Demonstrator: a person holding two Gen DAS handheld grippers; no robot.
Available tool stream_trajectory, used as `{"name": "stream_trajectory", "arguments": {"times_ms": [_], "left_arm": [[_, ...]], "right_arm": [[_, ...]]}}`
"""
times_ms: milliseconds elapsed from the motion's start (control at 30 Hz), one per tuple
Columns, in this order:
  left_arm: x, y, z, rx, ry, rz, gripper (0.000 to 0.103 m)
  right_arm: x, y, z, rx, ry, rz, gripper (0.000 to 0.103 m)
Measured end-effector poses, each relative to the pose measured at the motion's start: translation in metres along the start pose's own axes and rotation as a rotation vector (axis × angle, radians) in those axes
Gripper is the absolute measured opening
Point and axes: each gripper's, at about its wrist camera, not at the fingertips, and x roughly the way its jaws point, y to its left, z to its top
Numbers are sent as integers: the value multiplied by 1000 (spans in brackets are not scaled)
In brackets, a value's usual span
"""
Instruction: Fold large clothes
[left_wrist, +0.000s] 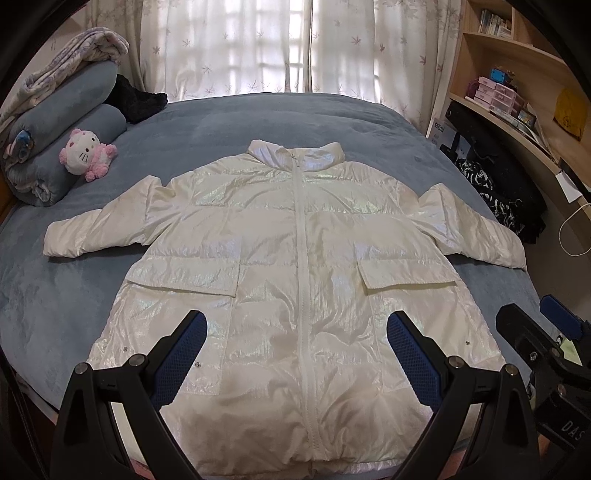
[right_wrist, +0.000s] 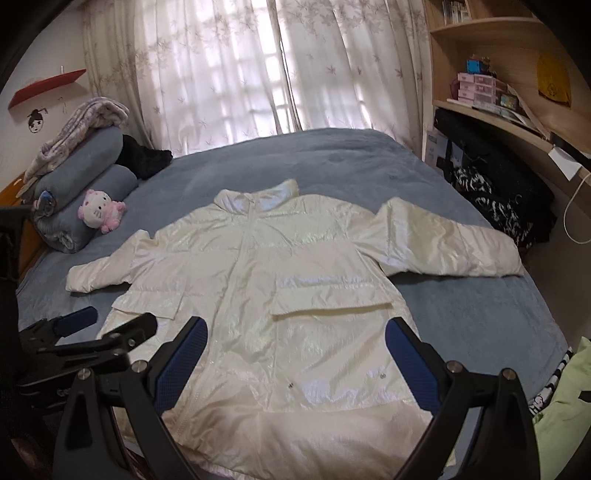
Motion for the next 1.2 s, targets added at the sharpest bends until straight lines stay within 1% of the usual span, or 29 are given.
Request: {"name": "stream_trajectory", "arguments": {"times_ms": [67, 167, 233, 467, 600, 733, 833, 900, 1033, 1200], "left_arm": [[0, 0, 0, 10, -6, 9, 97], [0, -2, -1, 19, -8, 13, 97], [2, -2, -1, 17, -3, 8, 97], [6, -2, -2, 6, 11, 11, 97], [10, -2, -2, -6, 27, 3, 97], [15, -2, -2, -17, 48, -12, 97], [19, -4, 0, -27, 61, -18, 97], [19, -6, 1, -23, 56, -15, 97], [18, -14, 6, -1, 27, 15, 97], [16, -20, 22, -9, -4, -36, 97]], "right_arm": [[0, -2, -1, 1, -6, -11, 98], [1, -5, -1, 7, -2, -5, 98], [2, -7, -1, 13, -4, -3, 98], [3, -7, -1, -3, -17, -32, 98], [3, -11, -1, 11, -27, -22, 98], [9, -17, -1, 27, -4, -3, 98], [12, -20, -1, 20, -3, 3, 97], [12, -23, -1, 18, -2, 8, 97], [11, -28, 3, 8, -15, 2, 97], [9, -44, 17, 23, -32, -6, 97]]}}
